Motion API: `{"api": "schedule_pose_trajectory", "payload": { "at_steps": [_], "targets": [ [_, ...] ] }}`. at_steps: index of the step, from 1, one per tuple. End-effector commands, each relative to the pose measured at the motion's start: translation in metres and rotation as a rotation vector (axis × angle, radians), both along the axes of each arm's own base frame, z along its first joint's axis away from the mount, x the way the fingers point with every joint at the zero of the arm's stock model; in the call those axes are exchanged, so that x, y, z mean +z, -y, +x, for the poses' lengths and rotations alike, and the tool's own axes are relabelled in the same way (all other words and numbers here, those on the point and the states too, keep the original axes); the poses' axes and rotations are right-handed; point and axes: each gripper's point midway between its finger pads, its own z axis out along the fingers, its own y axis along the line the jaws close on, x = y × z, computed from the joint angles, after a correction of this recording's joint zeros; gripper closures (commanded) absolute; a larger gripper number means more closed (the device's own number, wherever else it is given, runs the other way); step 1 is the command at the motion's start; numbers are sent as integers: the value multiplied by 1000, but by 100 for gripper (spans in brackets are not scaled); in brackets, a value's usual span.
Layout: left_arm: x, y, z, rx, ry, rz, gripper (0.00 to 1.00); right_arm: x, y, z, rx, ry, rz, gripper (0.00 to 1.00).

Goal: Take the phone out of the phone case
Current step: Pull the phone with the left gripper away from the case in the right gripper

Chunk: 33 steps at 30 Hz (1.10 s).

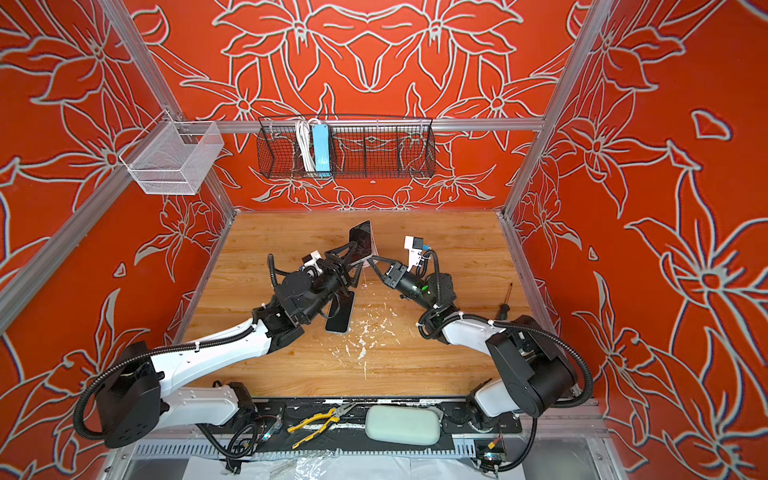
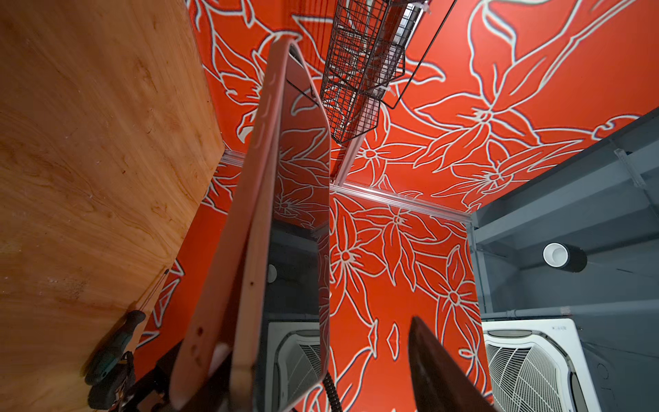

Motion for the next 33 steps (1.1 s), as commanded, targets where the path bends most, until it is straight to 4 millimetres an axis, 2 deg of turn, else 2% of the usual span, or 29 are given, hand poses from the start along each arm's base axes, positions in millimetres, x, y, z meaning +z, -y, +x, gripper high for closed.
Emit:
{"api": "schedule_pose_trajectory", "payload": {
  "at_steps": [1,4,14,25,33],
  "targets": [
    [11,-13,6,53,22,6,40,43,5,-23,31,154,79,91],
    [11,-15,8,61,24,9,40,43,5,-23,31,155,79,91],
    [12,-17,15,63,40,44,55,45,6,-25,37,157,82,91],
    [12,-8,24,28,61,58,65,43,5,-25,43,152,79,91],
    [11,-3,28,8,74,62,77,40,3,-25,46,142,77,91]
  ]
}}
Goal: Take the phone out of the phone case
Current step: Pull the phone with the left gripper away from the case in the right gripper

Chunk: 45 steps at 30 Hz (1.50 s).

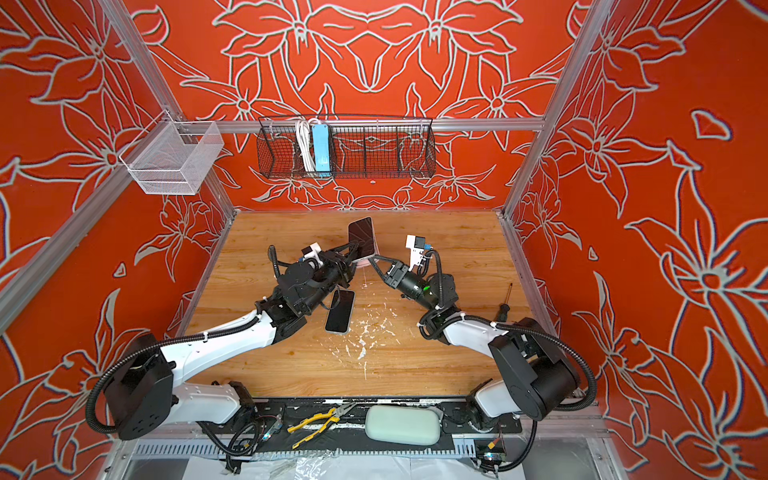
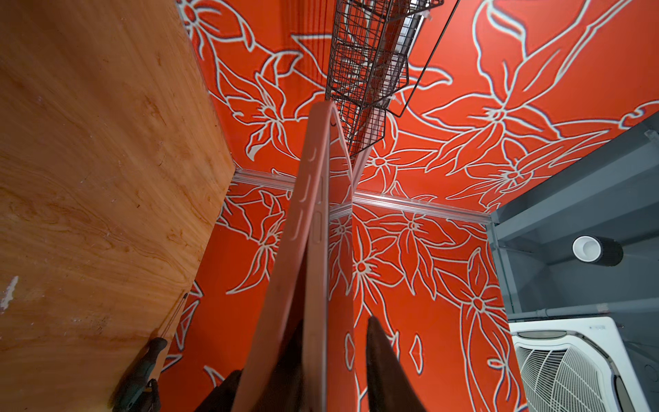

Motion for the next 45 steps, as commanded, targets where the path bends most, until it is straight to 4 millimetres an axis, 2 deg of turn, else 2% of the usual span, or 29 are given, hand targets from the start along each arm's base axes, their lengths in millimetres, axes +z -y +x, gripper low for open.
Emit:
{"api": "schedule_pose_trajectory", "payload": {
  "at_steps": [1,9,13,24,30,38,45],
  "targets": [
    [19,0,4,-2,57,-19,79,30,0,-21,50,117,59,91],
    [31,-1,1,-11,104,-29,95,22,0,-14,32,76,59,91],
    [38,1,0,-23,134,-42,100,14,0,-9,12,44,36,91],
    [56,31,-4,-178,185,-126,100,-5,4,0,-71,-13,-62,91],
    [70,46,-14,-254,223,-120,100,-11,12,4,-138,-28,-149,91],
    [74,62,-19,-321,234,-154,100,-18,20,5,-189,-51,-207,91],
    [75,64,-23,-337,244,-162,100,-24,21,9,-208,-63,-226,91]
  ]
}}
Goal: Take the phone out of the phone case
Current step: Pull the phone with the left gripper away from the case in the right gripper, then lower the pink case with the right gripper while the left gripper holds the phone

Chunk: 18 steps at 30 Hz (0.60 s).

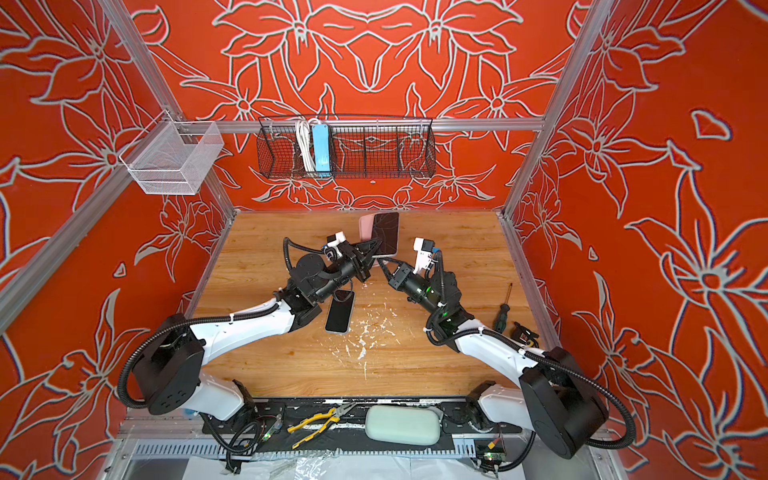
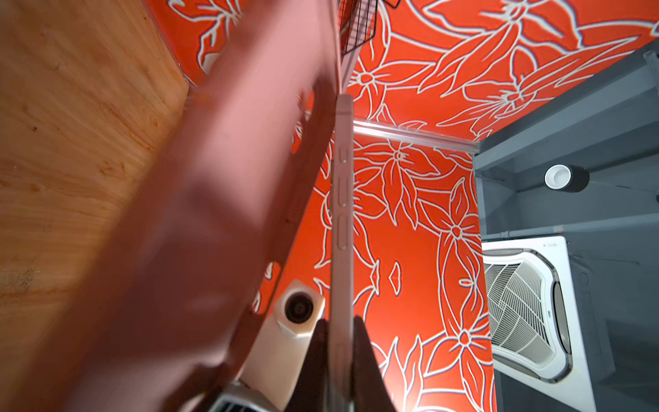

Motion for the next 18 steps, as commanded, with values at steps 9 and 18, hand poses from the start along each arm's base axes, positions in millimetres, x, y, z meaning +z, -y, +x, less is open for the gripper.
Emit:
{"api": "schedule_pose_trajectory", "payload": {
  "at_steps": [9,18],
  "targets": [
    [53,-4,-25,-45,155,-76,100,-7,2,2,-32,0,-54,91],
    [62,-16,-34,-19,196,-63,100,-12,3,6,-47,-8,-63,91]
  ]
}}
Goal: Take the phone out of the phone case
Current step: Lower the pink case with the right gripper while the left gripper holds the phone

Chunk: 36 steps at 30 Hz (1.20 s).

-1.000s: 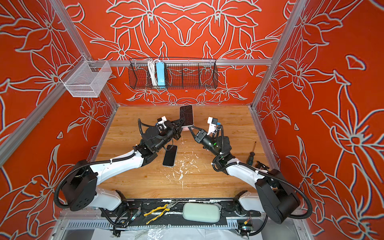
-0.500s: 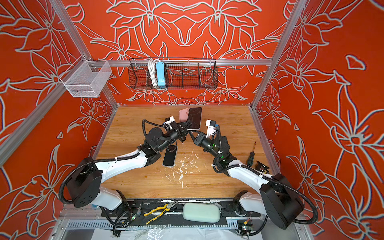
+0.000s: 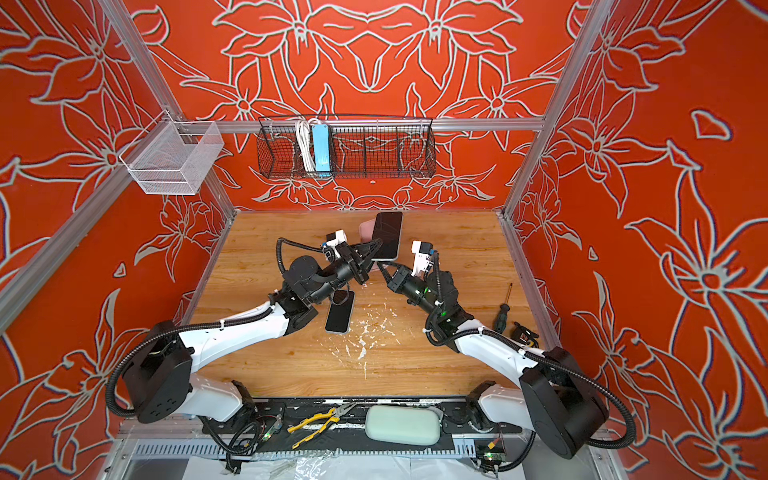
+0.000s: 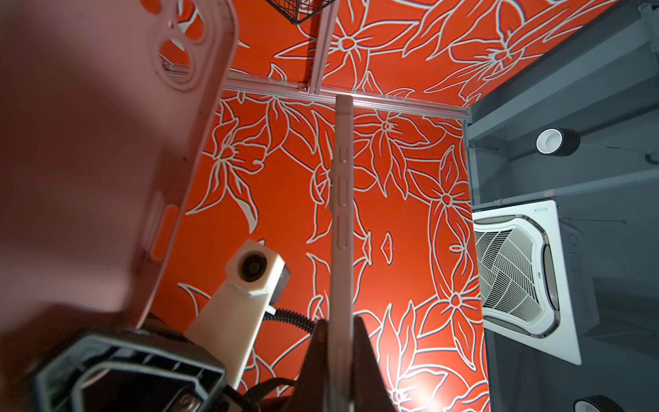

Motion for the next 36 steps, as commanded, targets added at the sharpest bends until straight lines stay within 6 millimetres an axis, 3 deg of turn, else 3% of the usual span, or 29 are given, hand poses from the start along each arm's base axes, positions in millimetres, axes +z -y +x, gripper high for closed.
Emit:
{"api": "schedule_pose_trajectory", "payload": {
  "at_steps": [1,7,18,27,36],
  "targets": [
    [41,-13,-16,9,122,-67,100,3,2,3,-23,18,-4,91],
    [43,-21,-19,36,140,-60,100,-6,10,5,-60,-20,-17,91],
    [35,-53,-14,118,163,-7,100,-54,55,-8,-90,-226,-178,90],
    [21,-78,-2,131,164,39,100,-100,108,-33,-111,-384,-238,90],
    [11,-82,6,126,151,51,100,-129,160,-56,-162,-483,-221,89]
  ]
}}
